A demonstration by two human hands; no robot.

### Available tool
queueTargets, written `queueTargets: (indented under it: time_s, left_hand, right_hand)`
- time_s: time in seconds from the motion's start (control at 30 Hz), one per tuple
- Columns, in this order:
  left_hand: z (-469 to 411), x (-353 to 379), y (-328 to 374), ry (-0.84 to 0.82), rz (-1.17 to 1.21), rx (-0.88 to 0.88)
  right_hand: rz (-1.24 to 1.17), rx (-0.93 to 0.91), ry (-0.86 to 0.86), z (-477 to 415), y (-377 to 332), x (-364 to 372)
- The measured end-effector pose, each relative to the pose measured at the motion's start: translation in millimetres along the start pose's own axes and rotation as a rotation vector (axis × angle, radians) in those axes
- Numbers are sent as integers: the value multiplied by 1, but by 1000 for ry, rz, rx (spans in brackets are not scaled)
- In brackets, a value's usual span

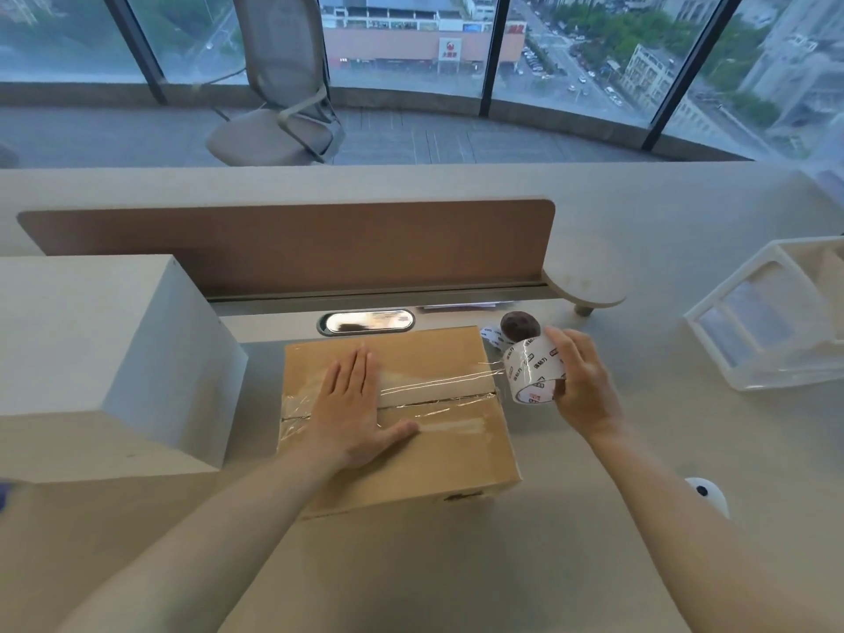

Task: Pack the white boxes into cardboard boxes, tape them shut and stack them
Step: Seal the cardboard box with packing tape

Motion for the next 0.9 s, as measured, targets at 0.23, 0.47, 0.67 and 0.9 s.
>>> queueTargets:
  time_s: [0.23,0.47,0.67,0.9]
  left_hand:
    - [-7,-5,32,-44,-26,88]
    - [-17,5,43,22,-20,39]
    - [-21,8,42,40,-56,51]
    - [-18,4,43,35,-48,57]
  right_hand:
    - [-26,2,-29,-5,0,2]
    - [137,-74,-28,3,12,9]
    - [112,-77,-34,8,28,22]
    - [31,-45,-42,13,36,28]
Point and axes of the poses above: each hand's wrist, its own z-axis away from the middle knuckle, its own x-axis out of the palm, y = z × x, the point moved 5 cm from there along -z, towards the middle knuckle, and after that the axes turned 2 degrees about y, right-handed, at the moved point
